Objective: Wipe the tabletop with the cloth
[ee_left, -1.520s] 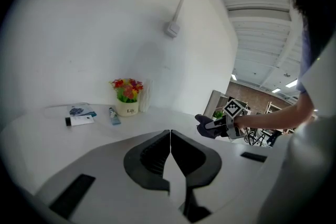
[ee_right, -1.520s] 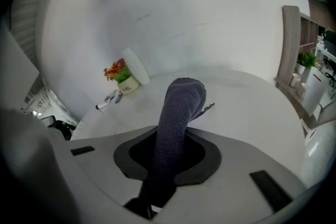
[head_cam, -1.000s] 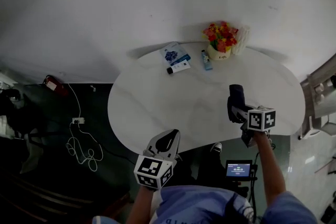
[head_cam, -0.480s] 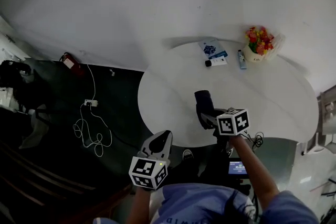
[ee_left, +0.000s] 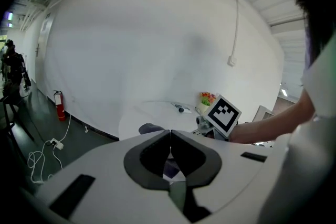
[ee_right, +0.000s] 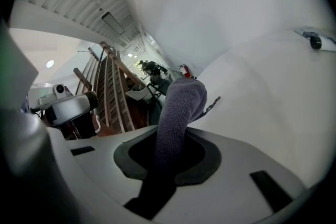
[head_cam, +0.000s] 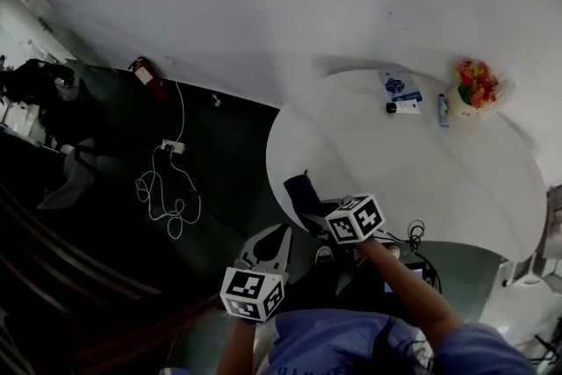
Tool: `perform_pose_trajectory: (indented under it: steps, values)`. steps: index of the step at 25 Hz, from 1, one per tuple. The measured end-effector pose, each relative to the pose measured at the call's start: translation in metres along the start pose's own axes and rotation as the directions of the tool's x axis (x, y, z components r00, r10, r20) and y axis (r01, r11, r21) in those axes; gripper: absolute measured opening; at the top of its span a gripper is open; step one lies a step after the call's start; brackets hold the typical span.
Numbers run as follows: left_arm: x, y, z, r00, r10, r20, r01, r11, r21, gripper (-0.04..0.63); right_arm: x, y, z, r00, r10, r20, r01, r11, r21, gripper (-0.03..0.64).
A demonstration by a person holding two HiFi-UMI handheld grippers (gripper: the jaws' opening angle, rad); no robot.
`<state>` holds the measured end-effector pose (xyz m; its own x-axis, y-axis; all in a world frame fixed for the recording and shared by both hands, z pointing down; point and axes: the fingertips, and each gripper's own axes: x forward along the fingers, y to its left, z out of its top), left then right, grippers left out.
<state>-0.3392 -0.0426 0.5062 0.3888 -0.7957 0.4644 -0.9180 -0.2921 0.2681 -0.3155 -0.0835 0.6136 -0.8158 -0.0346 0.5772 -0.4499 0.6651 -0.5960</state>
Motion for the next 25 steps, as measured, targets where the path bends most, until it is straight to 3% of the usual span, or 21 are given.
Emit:
perform_pose_trajectory:
  steps: [4,10,17,25]
  values:
    - [-0.008,0.007,-0.009,1.000,0.015,-0.010,-0.015,1.000,-0.021,0.017,0.024,0.013,-0.012,0.999,0.021,-0.048,-0.022,1.000,-0.021,0.071]
    - [-0.007,0.005,-0.014,1.000,-0.002,-0.020,0.001,1.000,-0.018,0.017,0.024,-0.008,-0.033,0.995,-0.042,-0.093,0.041,0.999,-0.010,0.071]
    - [0.016,-0.016,-0.004,0.998,-0.065,-0.024,0.066,0.998,0.017,0.015,-0.021,-0.052,-0.046,0.988,-0.145,-0.055,0.149,0.986,0.074,0.071]
    - [0.051,-0.071,0.007,0.984,-0.168,-0.053,0.173,0.980,0.096,0.017,-0.092,-0.109,-0.065,0.967,-0.254,0.000,0.251,0.957,0.147,0.071]
